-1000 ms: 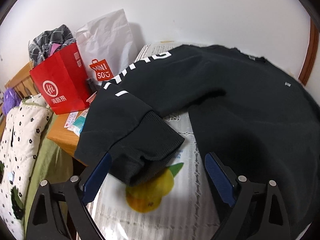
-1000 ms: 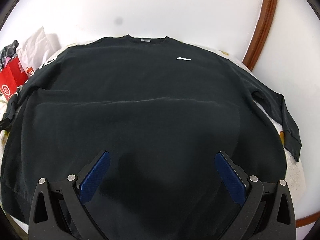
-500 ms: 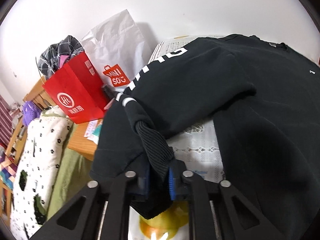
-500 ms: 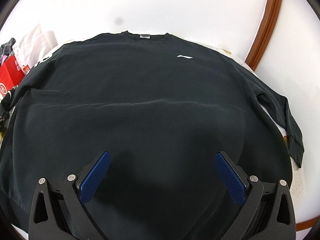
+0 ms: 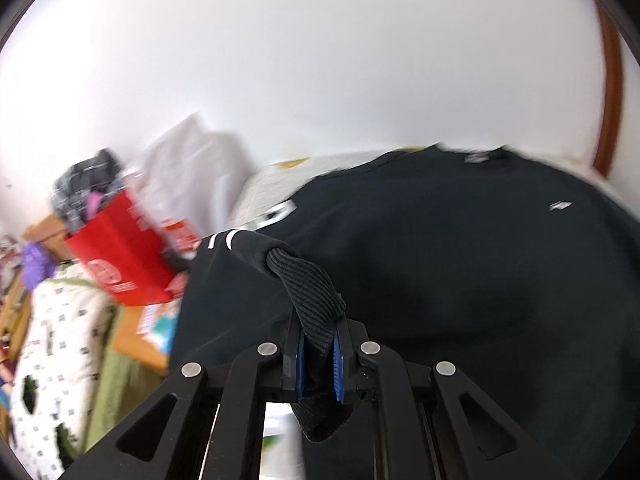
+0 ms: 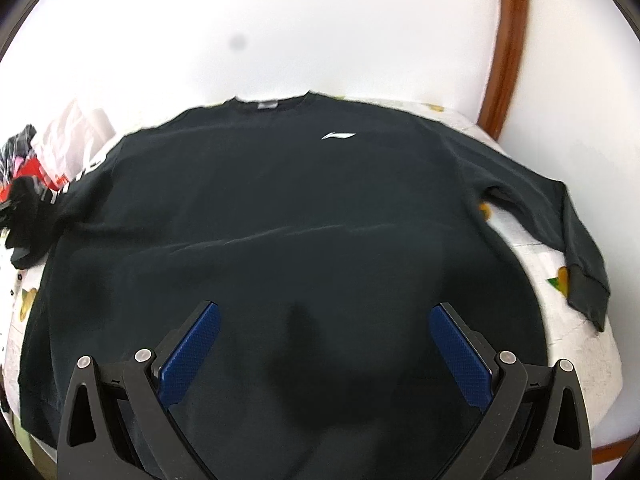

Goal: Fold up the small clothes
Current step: 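Carry the cuff across the sweatshirt body and release it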

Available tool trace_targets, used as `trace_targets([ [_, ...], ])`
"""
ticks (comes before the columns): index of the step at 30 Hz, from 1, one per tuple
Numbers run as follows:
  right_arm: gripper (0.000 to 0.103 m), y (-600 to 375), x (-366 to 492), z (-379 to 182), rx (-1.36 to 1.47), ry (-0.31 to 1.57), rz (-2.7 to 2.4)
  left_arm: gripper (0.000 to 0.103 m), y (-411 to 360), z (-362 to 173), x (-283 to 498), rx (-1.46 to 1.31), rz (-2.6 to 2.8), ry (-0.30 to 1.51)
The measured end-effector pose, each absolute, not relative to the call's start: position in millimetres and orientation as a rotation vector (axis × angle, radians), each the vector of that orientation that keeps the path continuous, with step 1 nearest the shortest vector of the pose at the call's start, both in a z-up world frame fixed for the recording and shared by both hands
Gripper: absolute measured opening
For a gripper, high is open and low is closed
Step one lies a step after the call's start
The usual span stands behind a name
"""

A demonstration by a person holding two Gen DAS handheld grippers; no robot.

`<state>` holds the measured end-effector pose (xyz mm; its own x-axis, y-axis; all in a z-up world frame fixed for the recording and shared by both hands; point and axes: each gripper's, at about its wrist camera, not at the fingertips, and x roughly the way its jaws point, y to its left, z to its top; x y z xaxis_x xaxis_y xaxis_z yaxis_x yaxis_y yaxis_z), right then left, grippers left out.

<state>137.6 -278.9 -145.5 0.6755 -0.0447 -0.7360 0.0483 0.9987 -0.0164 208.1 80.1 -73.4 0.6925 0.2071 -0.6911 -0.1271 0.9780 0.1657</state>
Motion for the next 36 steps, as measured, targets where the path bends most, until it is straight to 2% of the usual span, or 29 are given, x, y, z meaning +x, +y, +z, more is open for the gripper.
trace_targets([
  [6, 0.103, -324, 114, -134, 0.01, 0.79, -0.095, 0.01, 1, -62, 240, 0.122, 0.05, 0.771],
  [15, 0.103, -390, 87, -141, 0.059, 0.782, -0.163, 0.01, -109, -76, 265, 0.162, -0.089, 0.79],
  [26, 0.103, -426, 75, -152, 0.122, 0.802, -0.222, 0.011, -183, -87, 275, 0.161, -0.242, 0.815],
  [30, 0.103, -418, 78, -149, 0.124, 0.8, -0.214, 0.019, -171, -84, 272, 0.131, -0.279, 0.837],
  [36, 0.103, -380, 95, -139, 0.083, 0.786, -0.152, 0.043, -121, -70, 253, 0.089, -0.242, 0.794],
])
